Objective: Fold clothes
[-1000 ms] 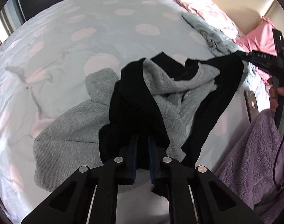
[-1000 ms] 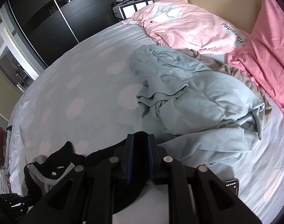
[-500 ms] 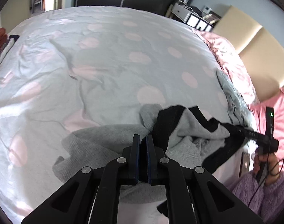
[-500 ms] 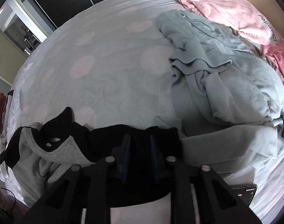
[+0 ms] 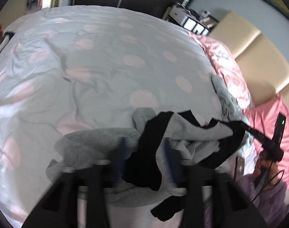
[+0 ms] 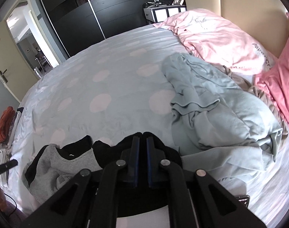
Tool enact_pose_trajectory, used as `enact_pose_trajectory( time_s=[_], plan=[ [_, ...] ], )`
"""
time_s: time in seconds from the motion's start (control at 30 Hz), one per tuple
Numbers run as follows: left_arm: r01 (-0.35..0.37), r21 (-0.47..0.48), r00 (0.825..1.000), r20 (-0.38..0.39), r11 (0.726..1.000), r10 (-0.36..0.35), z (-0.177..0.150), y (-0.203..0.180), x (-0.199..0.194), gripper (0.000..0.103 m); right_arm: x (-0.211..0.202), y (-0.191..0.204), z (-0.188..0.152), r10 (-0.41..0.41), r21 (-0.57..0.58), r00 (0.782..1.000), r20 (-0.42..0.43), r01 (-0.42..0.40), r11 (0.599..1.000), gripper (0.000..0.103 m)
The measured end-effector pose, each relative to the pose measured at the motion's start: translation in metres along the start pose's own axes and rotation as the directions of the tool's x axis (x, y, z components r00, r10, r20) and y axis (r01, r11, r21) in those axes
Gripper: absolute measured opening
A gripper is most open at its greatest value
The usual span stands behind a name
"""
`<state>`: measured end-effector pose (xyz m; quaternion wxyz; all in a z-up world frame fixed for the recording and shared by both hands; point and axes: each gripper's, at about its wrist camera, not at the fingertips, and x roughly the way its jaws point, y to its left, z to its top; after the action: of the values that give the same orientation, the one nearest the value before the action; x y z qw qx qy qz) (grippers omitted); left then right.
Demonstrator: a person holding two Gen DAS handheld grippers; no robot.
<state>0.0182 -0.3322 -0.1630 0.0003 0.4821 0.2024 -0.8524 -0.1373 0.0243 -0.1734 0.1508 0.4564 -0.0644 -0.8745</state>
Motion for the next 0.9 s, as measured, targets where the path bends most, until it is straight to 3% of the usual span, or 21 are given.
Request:
enact_pose_trajectory(
  time_s=[0.17,0.2,0.23,0.27,0.43,0.57,0.73,0.9],
  plan=[
    [-0.044,0.034,0.991,-0.127,0.998,0.048,-0.008,-0.005,0.032,0.066,0.004,-0.003,-0.002,0.008,0.012,1.0,-0.011,-0.008,1.0,0.007],
    [-0.069,0.028,0.986,-0.148,0.997,0.072,-0.009,-0.003,0.039,0.059,0.004,-0.002,-0.002,0.007,0.006,1.0,-0.012,-0.007,1.0,0.007],
    [-0.074,0.01,0.984,-0.162,0.997,0.074,-0.01,0.0,0.043,0.033,0.005,-0.001,-0.002,0.005,-0.001,1.0,-0.011,-0.005,1.0,0.007],
    [-0.075,-0.009,0.982,-0.176,0.997,0.073,-0.01,0.004,0.047,0.017,0.005,0.001,-0.002,0.003,-0.008,1.0,-0.011,-0.003,1.0,0.007],
    [-0.066,-0.048,0.997,-0.042,0.997,0.064,0.002,0.003,0.011,0.011,-0.005,0.008,0.001,-0.021,-0.039,0.999,0.03,0.022,0.999,0.007],
    [-0.058,-0.065,0.994,0.086,0.996,0.064,0.016,0.0,-0.035,0.009,-0.035,0.018,0.012,-0.021,-0.073,0.995,0.098,0.028,0.997,0.006],
    [-0.077,-0.016,0.962,0.263,0.997,0.079,0.05,-0.011,-0.129,0.008,-0.097,0.044,0.04,-0.004,-0.148,0.972,0.236,0.04,0.988,0.006],
    [-0.116,0.049,0.911,0.402,0.992,0.087,0.077,-0.026,-0.223,0.005,-0.173,0.086,0.074,0.042,-0.244,0.921,0.386,0.058,0.968,0.005]
  ],
)
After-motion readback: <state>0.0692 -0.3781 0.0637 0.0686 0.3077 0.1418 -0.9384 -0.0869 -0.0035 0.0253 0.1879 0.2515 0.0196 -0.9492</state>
